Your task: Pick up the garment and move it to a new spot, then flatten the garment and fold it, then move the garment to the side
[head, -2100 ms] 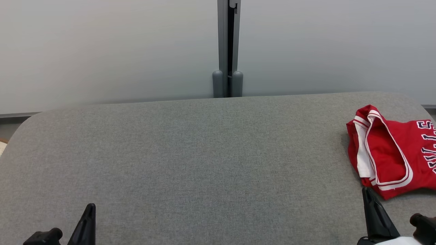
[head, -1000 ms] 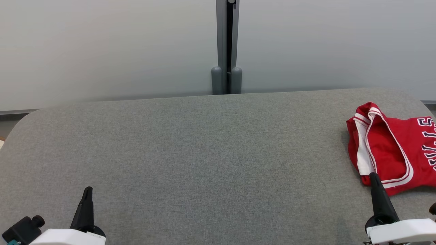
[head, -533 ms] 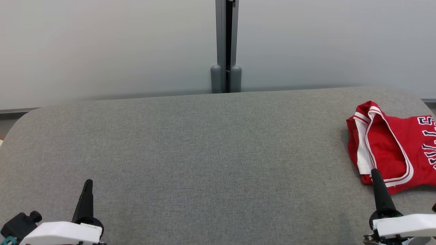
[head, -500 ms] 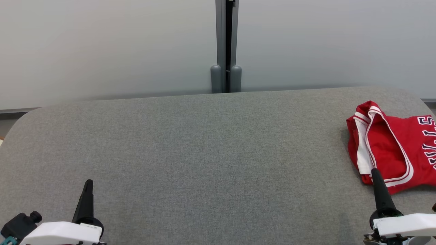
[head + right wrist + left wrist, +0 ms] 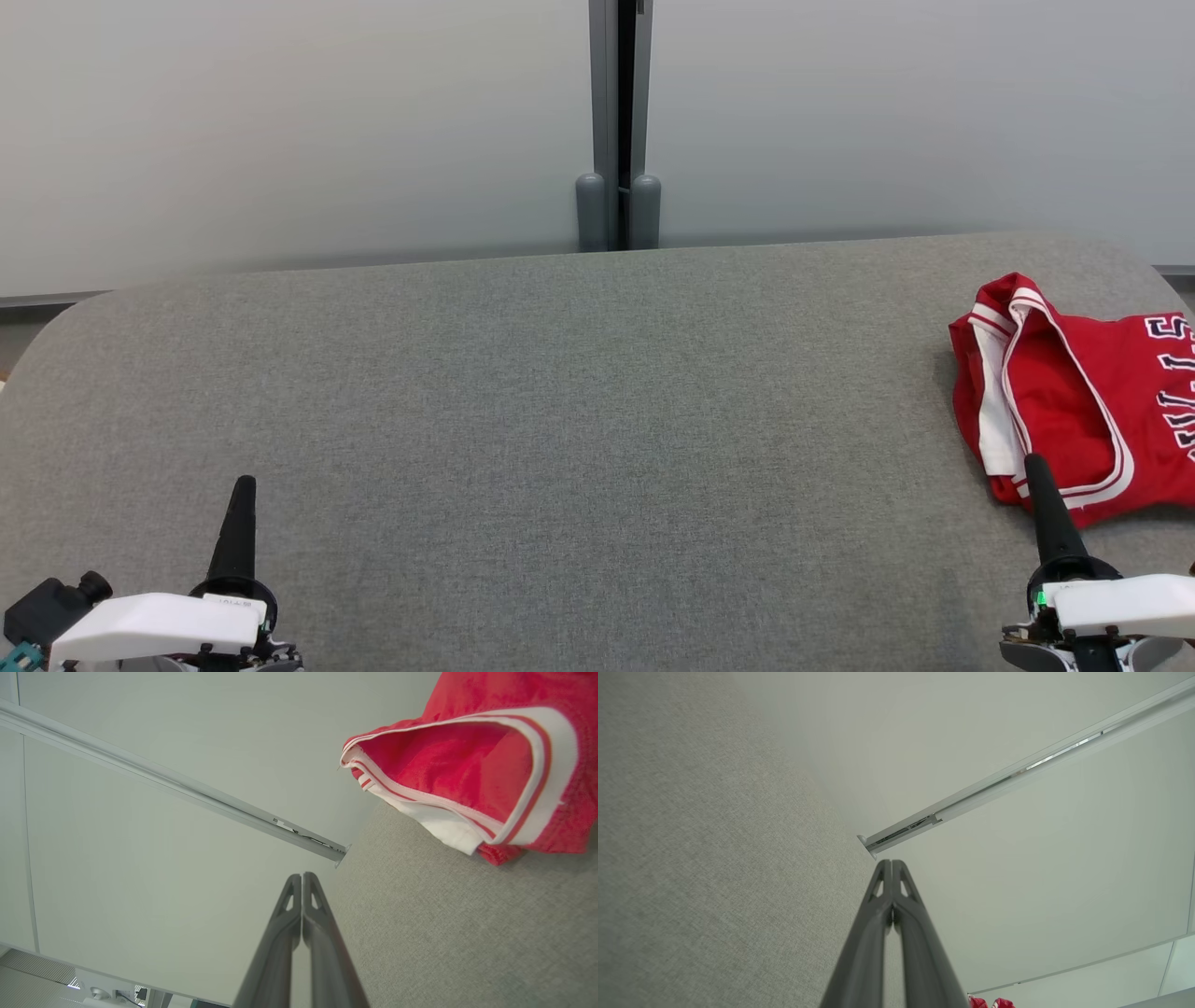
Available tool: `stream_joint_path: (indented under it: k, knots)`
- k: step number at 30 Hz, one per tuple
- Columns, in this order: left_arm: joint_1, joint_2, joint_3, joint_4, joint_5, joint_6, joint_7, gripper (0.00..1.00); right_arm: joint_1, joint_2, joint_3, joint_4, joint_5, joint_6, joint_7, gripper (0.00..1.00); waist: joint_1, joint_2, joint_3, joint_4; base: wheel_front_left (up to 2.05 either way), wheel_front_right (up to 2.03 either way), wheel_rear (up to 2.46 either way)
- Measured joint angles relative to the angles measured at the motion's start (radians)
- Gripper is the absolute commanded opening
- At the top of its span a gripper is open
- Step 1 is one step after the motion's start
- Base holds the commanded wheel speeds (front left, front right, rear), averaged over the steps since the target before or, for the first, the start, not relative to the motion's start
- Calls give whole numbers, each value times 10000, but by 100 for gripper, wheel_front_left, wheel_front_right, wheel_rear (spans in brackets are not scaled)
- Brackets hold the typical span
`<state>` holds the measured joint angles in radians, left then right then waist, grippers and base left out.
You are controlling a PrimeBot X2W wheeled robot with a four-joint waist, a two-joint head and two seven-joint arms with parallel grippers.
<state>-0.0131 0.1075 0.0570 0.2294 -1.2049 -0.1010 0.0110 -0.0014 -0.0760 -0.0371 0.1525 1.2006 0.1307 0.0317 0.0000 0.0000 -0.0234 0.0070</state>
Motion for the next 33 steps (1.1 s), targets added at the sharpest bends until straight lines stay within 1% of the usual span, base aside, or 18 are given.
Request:
stream_joint_path:
  k: [12,33]
  knots:
    - [-247,-176,157,46,-1124,-58,297,0,-279,-2,-111,261,1214,0,127,0,0,0,62,-16,0,0,0]
    - [-588,-384,374,104,-2698,-198,688,0,-660,6,-259,606,2882,0,316,0,-1,0,162,-43,0,0,0]
